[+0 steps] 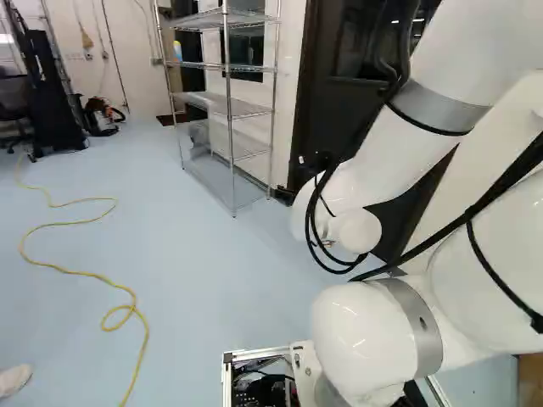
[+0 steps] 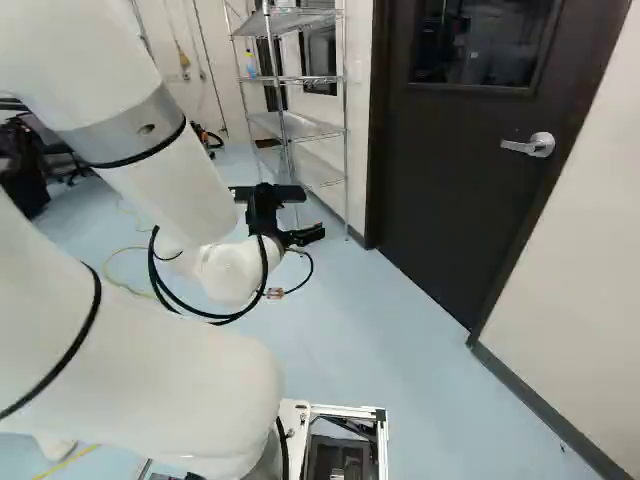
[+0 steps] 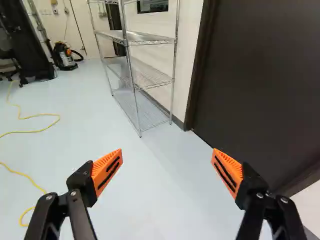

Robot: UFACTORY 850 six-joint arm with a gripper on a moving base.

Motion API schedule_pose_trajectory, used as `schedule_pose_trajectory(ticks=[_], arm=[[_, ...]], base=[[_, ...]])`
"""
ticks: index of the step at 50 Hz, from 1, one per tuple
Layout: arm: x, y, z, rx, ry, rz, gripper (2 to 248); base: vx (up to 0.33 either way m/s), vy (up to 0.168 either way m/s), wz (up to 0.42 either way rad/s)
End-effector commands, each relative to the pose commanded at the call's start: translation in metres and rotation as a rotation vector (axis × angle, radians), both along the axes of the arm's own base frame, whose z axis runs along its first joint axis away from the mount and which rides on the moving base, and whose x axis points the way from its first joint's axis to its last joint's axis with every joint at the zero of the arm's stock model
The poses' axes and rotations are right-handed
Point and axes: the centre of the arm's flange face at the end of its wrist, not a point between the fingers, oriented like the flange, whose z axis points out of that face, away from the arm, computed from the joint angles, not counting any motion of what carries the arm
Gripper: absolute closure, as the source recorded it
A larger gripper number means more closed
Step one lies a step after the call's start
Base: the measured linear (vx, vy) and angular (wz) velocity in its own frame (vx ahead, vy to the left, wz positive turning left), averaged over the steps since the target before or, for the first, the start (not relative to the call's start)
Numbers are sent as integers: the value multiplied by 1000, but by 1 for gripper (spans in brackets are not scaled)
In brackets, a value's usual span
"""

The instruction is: Open the door and move inside

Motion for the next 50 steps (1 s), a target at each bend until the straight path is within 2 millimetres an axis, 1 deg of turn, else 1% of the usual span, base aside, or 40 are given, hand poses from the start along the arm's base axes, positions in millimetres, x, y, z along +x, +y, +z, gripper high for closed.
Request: schedule_pose_trajectory(ticks=[50], arm=[[0, 0, 0, 0, 0, 0, 3]], base=[[238, 19, -301]])
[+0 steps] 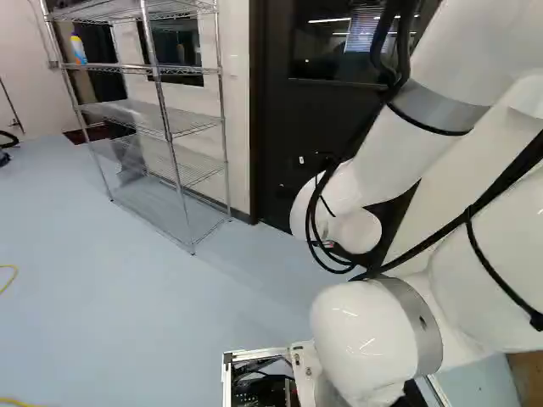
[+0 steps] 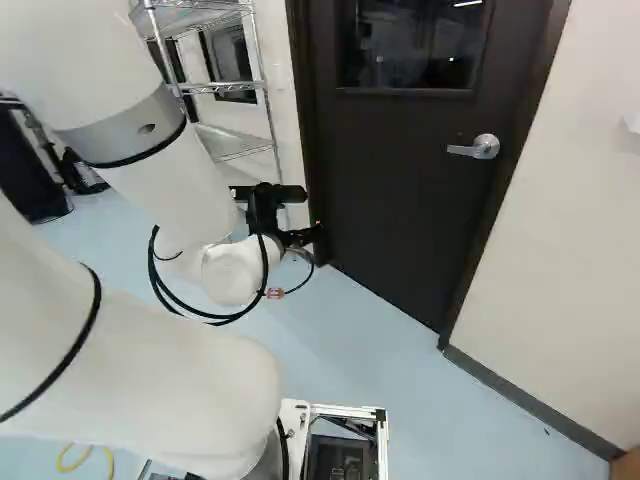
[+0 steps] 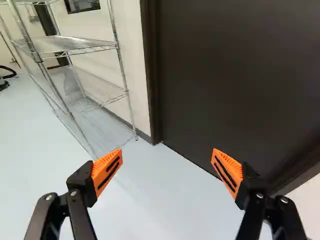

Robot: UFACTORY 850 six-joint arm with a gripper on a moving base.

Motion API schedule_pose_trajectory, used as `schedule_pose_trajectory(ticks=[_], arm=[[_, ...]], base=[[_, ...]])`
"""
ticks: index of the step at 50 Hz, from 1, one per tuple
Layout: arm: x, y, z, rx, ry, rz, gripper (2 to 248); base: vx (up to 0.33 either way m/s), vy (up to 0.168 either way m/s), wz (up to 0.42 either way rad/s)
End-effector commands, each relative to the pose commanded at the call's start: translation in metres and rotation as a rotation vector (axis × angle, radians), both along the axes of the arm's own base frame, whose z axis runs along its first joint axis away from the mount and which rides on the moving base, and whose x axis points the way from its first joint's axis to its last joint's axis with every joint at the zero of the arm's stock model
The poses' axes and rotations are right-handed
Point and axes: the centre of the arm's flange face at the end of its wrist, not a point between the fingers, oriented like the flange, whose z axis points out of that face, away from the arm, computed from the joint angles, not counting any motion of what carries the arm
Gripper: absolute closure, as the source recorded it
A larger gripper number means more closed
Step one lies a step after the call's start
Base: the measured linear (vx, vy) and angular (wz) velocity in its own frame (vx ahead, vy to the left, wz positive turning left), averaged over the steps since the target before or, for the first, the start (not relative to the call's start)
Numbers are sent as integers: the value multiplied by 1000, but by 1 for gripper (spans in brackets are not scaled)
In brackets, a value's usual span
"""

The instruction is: Open the door and move inside

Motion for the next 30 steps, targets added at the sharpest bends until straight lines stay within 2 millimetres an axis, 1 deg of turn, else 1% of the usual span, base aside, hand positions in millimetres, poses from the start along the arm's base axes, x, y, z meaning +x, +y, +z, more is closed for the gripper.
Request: schedule_pose_trajectory(ticks=[17, 30], arm=[[0, 0, 0, 0, 0, 0, 3], [0, 0, 0, 0, 0, 0, 3]], base=[[206, 28, -323], [196, 26, -390]])
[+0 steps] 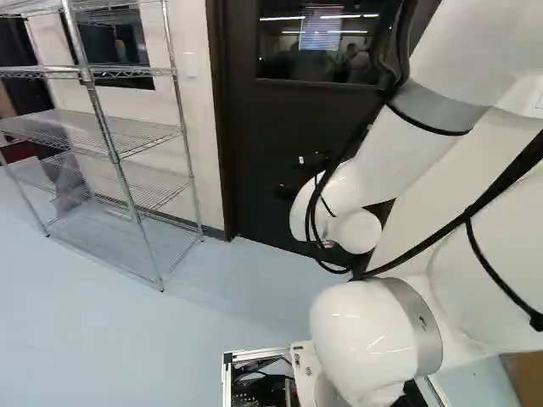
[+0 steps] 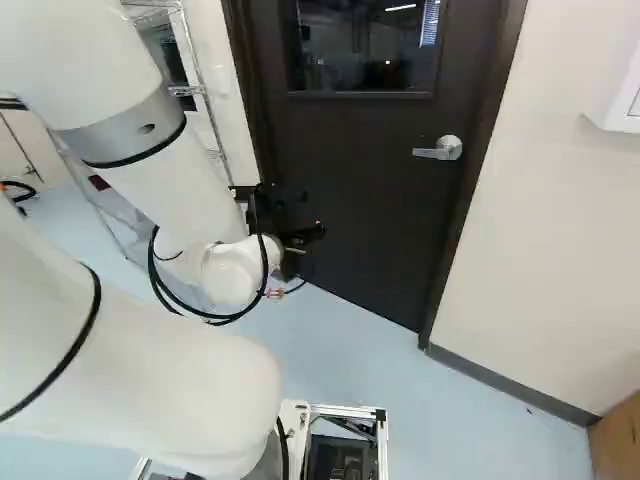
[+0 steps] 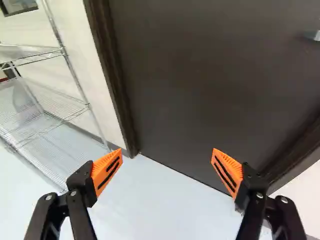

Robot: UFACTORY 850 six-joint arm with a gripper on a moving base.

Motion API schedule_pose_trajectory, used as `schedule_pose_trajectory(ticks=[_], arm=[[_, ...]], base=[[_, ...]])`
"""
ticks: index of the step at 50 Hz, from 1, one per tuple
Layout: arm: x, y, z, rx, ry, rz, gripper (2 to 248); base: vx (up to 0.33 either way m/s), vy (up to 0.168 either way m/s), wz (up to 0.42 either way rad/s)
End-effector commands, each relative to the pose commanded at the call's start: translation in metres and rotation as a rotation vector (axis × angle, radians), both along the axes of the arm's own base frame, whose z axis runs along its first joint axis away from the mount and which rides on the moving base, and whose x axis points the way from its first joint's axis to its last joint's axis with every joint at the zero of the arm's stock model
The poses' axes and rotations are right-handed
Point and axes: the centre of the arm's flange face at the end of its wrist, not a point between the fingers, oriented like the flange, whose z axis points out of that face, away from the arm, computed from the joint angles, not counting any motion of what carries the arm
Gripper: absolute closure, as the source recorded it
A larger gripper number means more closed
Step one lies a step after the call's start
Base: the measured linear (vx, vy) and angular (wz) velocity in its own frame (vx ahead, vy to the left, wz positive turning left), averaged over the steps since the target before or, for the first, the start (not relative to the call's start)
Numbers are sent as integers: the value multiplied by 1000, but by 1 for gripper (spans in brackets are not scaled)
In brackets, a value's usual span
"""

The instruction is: Open the door and move inside

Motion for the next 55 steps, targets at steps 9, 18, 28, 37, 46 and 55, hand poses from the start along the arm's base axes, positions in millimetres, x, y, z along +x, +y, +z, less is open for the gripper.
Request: schedule_pose_trajectory(ticks=[9, 18, 28, 37, 46, 55], arm=[[0, 0, 0, 0, 0, 0, 3], [0, 0, 0, 0, 0, 0, 3], [0, 0, 0, 0, 0, 0, 3], [0, 0, 0, 0, 0, 0, 3], [0, 0, 0, 0, 0, 0, 3], [0, 0, 0, 0, 0, 0, 3]], base=[[187, 24, -395], [185, 17, -409], [176, 19, -461], [159, 16, -483], [140, 12, -512], [105, 24, -502]])
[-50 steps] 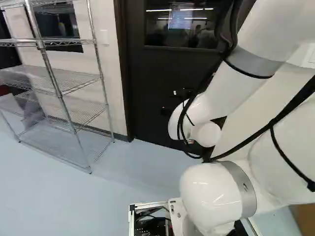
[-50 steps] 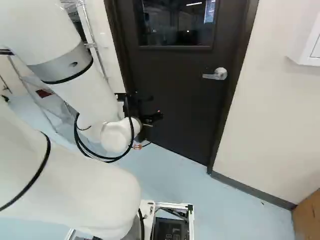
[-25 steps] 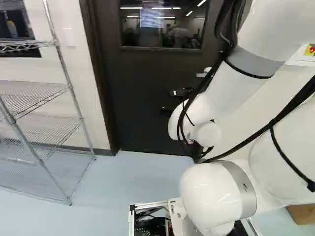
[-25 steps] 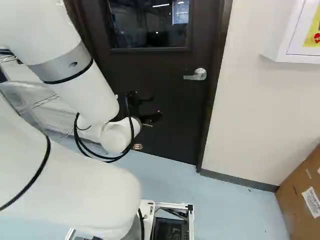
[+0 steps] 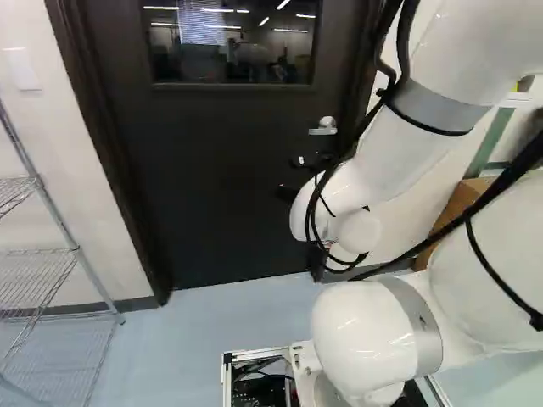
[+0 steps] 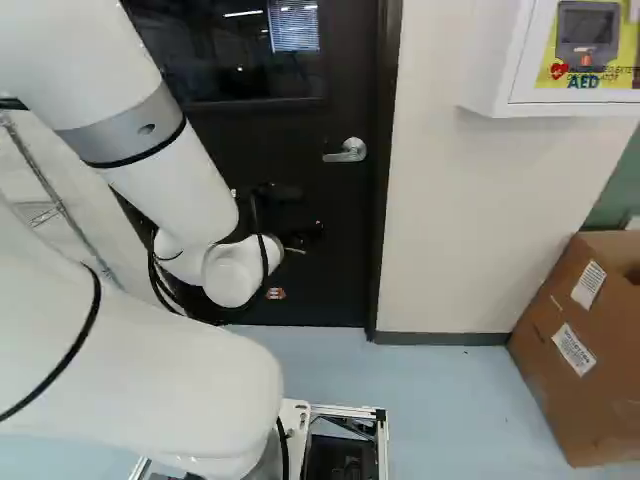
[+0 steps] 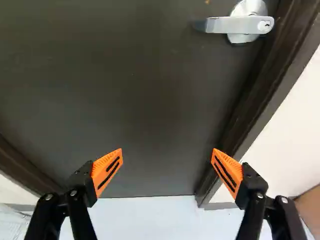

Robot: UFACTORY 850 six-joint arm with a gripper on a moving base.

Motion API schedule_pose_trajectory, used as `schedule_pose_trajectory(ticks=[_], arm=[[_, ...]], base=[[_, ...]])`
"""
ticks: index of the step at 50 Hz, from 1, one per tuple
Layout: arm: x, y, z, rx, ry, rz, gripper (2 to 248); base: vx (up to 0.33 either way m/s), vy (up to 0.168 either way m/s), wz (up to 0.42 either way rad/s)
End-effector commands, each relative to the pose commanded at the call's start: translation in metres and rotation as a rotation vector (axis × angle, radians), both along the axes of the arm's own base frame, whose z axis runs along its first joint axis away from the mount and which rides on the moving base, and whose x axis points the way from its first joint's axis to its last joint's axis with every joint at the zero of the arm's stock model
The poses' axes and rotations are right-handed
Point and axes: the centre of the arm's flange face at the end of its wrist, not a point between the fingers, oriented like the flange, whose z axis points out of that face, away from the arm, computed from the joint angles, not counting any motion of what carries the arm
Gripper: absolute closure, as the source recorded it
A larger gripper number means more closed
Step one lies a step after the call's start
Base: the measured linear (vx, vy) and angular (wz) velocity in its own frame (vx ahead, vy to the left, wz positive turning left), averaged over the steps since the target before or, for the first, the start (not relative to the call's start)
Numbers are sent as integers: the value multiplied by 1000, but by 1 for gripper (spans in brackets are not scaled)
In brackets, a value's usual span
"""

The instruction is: Open the door and move inside

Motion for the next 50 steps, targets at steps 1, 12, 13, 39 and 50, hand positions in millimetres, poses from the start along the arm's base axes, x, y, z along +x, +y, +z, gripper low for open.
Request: schedule_pose_trajectory(ticks=[1, 12, 13, 39, 50], arm=[[0, 0, 0, 0, 0, 0, 3], [0, 0, 0, 0, 0, 0, 3], [0, 0, 0, 0, 0, 0, 3], [0, 0, 0, 0, 0, 0, 3], [0, 0, 0, 0, 0, 0, 3]], base=[[87, 32, -490], [79, 27, -488], [70, 28, -428], [34, 47, -121], [0, 0, 0]])
